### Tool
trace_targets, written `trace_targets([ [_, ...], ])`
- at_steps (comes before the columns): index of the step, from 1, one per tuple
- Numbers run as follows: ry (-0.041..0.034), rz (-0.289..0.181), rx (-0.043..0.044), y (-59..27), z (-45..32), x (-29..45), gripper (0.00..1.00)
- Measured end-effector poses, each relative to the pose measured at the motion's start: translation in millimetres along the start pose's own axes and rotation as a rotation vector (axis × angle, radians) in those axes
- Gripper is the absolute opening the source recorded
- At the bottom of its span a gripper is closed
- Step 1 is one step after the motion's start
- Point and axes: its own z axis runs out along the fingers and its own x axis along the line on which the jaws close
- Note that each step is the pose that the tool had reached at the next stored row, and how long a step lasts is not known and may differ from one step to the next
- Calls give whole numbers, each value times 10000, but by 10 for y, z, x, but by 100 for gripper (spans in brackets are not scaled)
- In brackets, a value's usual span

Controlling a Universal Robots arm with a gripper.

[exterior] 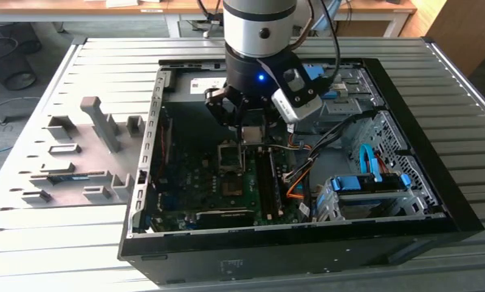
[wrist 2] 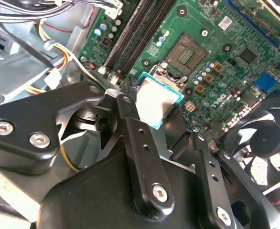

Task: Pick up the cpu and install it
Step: 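Pick up the cpu and move it towards the insertion slot, then place the cpu into insertion slot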

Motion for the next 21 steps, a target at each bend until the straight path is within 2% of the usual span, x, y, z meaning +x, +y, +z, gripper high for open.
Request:
trace_targets([
  [7,1,0,2,-1,122,67,47],
  [11,1,-1,1,-3,184,77,47],
  [21,1,0,2,-3,190,80,47],
])
